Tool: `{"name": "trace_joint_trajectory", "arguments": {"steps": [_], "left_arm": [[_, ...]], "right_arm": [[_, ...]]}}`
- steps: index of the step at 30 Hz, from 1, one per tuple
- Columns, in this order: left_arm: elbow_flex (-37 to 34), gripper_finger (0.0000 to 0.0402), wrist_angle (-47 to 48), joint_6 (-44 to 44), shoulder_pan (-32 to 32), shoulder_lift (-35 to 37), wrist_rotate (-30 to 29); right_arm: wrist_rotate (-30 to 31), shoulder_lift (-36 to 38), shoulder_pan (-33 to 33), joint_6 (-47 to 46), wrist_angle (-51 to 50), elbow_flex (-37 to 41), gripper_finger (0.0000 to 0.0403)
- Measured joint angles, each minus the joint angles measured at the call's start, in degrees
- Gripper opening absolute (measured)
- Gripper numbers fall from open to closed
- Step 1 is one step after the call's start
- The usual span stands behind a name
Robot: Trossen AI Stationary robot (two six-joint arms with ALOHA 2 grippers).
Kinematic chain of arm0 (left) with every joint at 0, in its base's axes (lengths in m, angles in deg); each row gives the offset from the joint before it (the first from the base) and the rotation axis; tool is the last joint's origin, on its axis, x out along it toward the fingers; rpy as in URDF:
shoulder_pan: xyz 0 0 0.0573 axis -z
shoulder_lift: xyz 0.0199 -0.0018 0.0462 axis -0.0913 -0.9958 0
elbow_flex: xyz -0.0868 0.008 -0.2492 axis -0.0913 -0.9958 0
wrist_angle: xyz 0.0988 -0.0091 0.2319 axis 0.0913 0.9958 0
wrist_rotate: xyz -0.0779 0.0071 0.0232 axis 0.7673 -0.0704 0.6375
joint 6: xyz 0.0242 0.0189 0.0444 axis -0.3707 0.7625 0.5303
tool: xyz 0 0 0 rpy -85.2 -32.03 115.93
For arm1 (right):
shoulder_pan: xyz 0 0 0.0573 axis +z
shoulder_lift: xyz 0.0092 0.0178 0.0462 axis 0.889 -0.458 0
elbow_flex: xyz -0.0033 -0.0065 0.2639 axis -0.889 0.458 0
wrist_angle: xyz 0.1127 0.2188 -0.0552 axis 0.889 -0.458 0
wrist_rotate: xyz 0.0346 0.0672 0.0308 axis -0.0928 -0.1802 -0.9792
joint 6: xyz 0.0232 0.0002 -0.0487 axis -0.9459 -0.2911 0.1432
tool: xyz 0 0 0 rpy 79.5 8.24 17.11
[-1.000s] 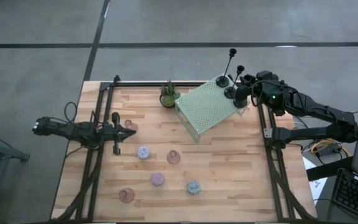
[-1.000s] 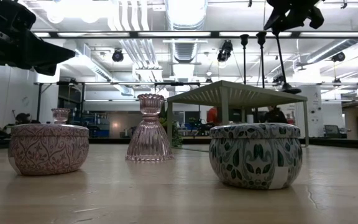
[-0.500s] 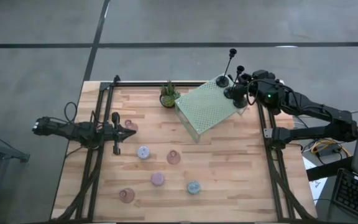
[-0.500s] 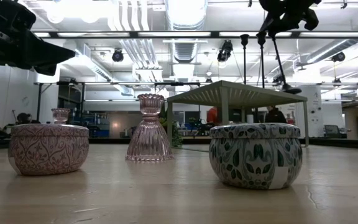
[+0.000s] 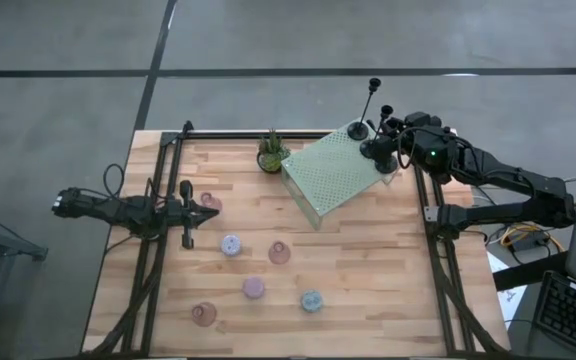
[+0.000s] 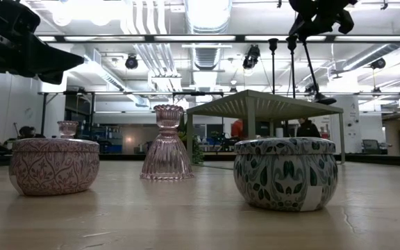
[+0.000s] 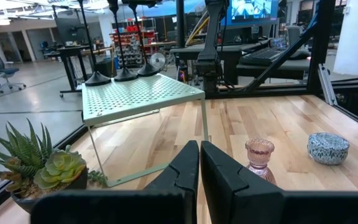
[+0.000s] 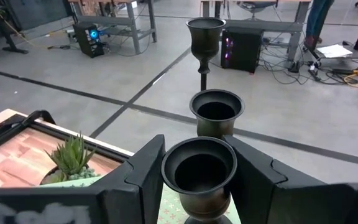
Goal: Pick & Place candle stick holders
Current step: Put the black candle holder on the shelf aligned with the other black candle holders
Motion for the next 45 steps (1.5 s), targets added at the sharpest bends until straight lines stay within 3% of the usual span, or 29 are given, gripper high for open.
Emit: {"name": "trace_joint_trajectory", "arguments": {"steps": [9, 45], "left_arm": [[0.0, 0.0021, 0.0, 0.0, 0.0, 0.0, 0.0], [0.0, 0.0021, 0.0, 0.0, 0.0, 0.0, 0.0]], "right_arm": [[0.0, 0.0, 0.0, 0.2, -0.2, 0.0, 0.0137], [0.4, 0.1, 0.0, -0.6, -5.6, 0.2, 0.0257]]}}
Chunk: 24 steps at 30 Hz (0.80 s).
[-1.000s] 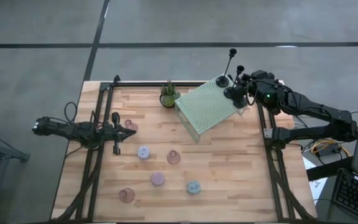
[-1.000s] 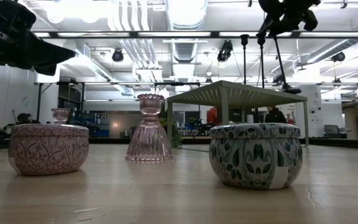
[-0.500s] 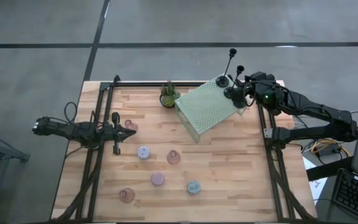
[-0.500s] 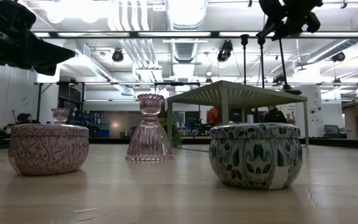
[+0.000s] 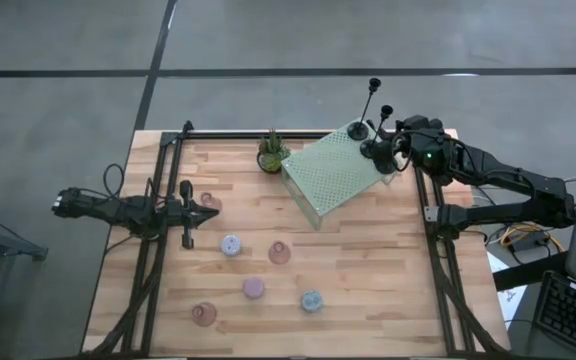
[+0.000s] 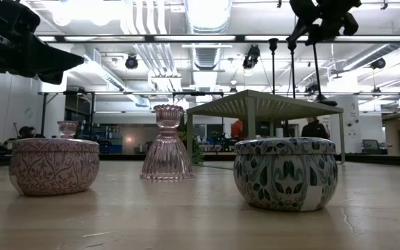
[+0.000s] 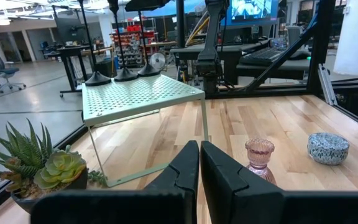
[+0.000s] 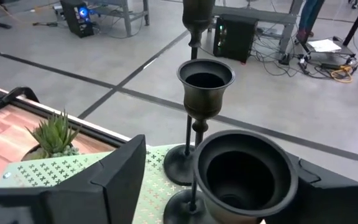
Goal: Pick & Place candle stick holders
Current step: Put the black candle holder on the shelf aligned with the other black candle holders
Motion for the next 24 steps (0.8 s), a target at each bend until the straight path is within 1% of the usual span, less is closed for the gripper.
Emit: {"name": "trace_joint_trajectory", "arguments": {"steps": [6, 11, 14, 24], "left_arm": [[0.0, 0.0021, 0.0, 0.0, 0.0, 0.0, 0.0], [0.0, 0.0021, 0.0, 0.0, 0.0, 0.0, 0.0], [0.0, 0.0021, 0.0, 0.0, 0.0, 0.0, 0.0], [0.0, 0.0021, 0.0, 0.0, 0.0, 0.0, 0.0]], "right_arm": [[-0.1, 0.0, 0.0, -0.1, -0.3, 0.0, 0.0303], [-2.5, 0.1, 0.0, 0.1, -1.7, 0.0, 0.0329], [-4.7, 0.1, 0.1, 0.1, -3.2, 0.0, 0.0338], [-5.2, 0.5, 0.1, -2.3, -10.7, 0.0, 0.035]]}}
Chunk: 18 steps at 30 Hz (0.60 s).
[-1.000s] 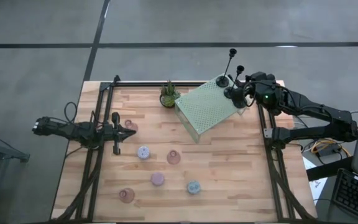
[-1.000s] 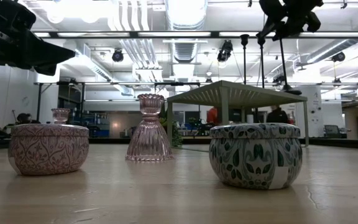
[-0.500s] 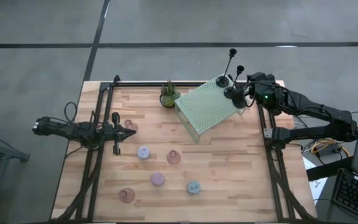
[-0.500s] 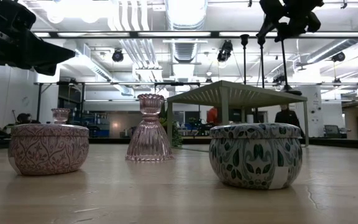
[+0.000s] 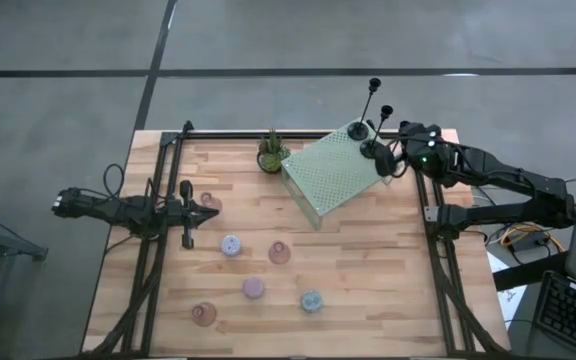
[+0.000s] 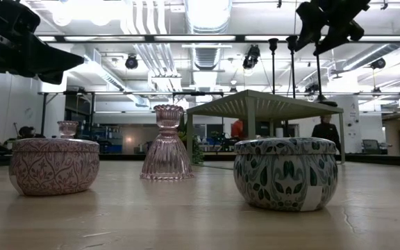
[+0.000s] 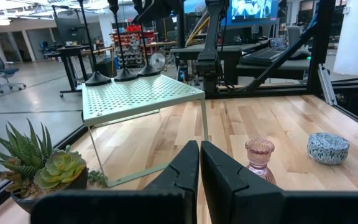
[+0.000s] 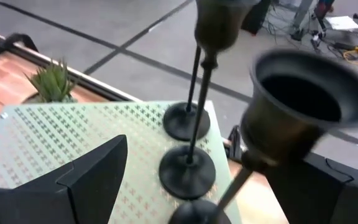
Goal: Pick & Place candle stick holders
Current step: Put the black candle holder on the shelf aligned with the other black candle holders
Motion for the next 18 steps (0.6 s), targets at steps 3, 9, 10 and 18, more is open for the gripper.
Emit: {"name": "trace_joint_trajectory", "arguments": {"steps": [3, 9, 10, 18], "left_arm": [[0.0, 0.0021, 0.0, 0.0, 0.0, 0.0, 0.0], [0.0, 0.0021, 0.0, 0.0, 0.0, 0.0, 0.0], [0.0, 0.0021, 0.0, 0.0, 0.0, 0.0, 0.0], [0.0, 0.0021, 0.0, 0.0, 0.0, 0.0, 0.0]], "right_arm": [[-0.5, 0.4, 0.0, -0.7, -1.2, 0.0, 0.0347], [-7.2, 1.0, 0.0, -2.6, -3.8, 0.0, 0.035], [-7.9, 1.0, 0.0, -2.6, -4.1, 0.0, 0.0349], [-9.2, 1.8, 0.7, -4.1, -10.1, 0.0, 0.0338]]}}
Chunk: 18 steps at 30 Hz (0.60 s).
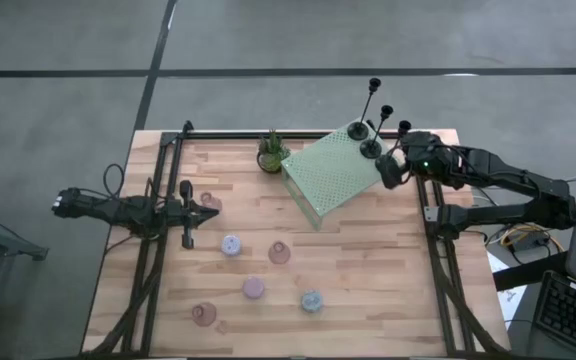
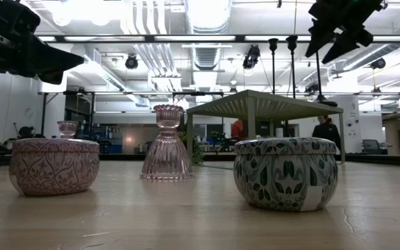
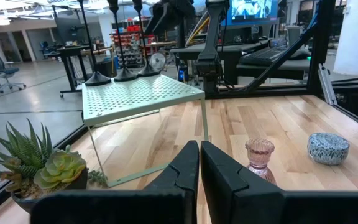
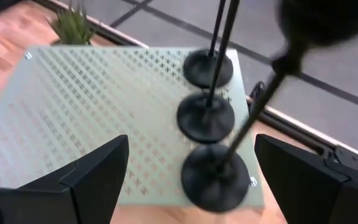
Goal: Pick & Place candle stick holders
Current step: Put the black candle holder on the shelf aligned with the other black candle holders
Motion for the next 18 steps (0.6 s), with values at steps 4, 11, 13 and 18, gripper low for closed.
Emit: {"name": "trace_joint_trajectory", "arguments": {"steps": [4, 11, 13, 18], "left_arm": [[0.0, 0.0021, 0.0, 0.0, 0.0, 0.0, 0.0], [0.0, 0.0021, 0.0, 0.0, 0.0, 0.0, 0.0], [0.0, 0.0021, 0.0, 0.0, 0.0, 0.0, 0.0], [0.0, 0.0021, 0.0, 0.0, 0.0, 0.0, 0.0]], "right_arm": [[-0.1, 0.7, 0.2, -2.6, -4.0, 0.0, 0.034], [-2.2, 1.3, 2.5, -6.5, -8.7, 0.0, 0.0345], [-3.1, 1.4, 3.4, -7.4, -8.9, 0.2, 0.0343], [-5.3, 1.4, 5.1, -10.4, -9.9, 2.0, 0.0333]]}}
